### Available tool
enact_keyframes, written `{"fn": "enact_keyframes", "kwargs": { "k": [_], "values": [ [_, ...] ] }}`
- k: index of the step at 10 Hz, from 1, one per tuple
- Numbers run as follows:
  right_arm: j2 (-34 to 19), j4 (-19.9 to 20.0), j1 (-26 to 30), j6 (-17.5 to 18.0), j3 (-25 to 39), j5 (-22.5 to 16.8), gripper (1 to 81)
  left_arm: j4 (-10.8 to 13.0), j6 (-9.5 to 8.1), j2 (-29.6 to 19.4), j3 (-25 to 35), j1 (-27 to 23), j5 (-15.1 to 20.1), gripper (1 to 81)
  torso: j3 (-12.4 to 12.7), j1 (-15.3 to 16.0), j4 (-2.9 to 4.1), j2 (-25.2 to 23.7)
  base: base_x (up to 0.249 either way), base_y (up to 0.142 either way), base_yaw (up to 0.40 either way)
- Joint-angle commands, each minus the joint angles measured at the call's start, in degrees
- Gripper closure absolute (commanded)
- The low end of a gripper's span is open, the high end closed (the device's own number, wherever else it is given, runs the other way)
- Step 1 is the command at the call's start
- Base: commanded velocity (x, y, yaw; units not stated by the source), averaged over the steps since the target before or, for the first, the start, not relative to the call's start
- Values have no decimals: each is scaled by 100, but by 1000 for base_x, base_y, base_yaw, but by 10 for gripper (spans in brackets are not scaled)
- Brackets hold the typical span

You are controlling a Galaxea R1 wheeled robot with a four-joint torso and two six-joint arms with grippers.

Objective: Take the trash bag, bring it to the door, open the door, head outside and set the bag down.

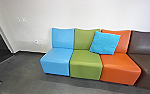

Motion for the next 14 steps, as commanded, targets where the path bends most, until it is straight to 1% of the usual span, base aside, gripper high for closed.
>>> {"fn": "enact_keyframes", "kwargs": {
  "k": [1, 2, 3, 4, 5, 6, 7, 9, 10, 11, 13, 14],
  "values": [
    [-262, 68, 398, -1, 36, -327, 10, -20, 20, -45, -5, -568, 374, 811, 500, -345, 0, 536, 0, 0, 0],
    [-218, 85, 381, -2, -9, -327, 10, -20, 55, -45, 4, -533, 374, 811, 722, -500, 0, 772, 0, 0, 0],
    [-114, 76, 311, 7, -70, -327, 10, -28, 177, -36, 4, -472, 374, 811, 1390, -975, 0, 1507, 0, 0, 0],
    [10, 68, 214, 7, -166, -318, 10, -28, 283, -36, -5, -375, 374, 811, 1058, -765, 0, 1181, 0, 0, 0],
    [194, 68, 126, 7, -342, -301, 10, -20, 388, -53, -5, -243, 313, 811, 1088, -900, 0, 1386, 0, 0, 0],
    [318, 68, 3, 7, -457, -274, 10, -20, 530, -71, -14, -68, 128, 811, 857, -1038, 0, 1592, 0, 0, 0],
    [502, 59, -103, -2, -641, -257, 10, -20, 618, -107, -14, 91, -65, 811, 890, -1156, 0, 1769, 0, 0, 0],
    [714, 59, -252, -2, -870, -247, 10, -28, 740, -194, -14, 310, -83, 811, 953, -1401, 0, 2155, 0, 0, 0],
    [810, 58, -322, -19, -975, -239, 10, -20, 785, -221, -14, 399, -135, 811, 955, -1539, 0, 2367, 0, 0, 0],
    [906, 50, -383, -28, -1107, -230, 10, -20, 829, -247, -14, 486, -258, 811, 955, -1672, 0, 2575, 0, 0, 0],
    [1100, 58, -454, -28, -1335, -230, 10, -20, 846, -265, -14, 601, -312, 811, 955, -1945, 0, 2999, 0, 0, 0],
    [1188, 59, -507, -37, -1415, -230, 10, -20, 908, -256, -14, 654, -347, 811, 955, -2083, 0, 3215, 0, 0, 0]
  ]
}}
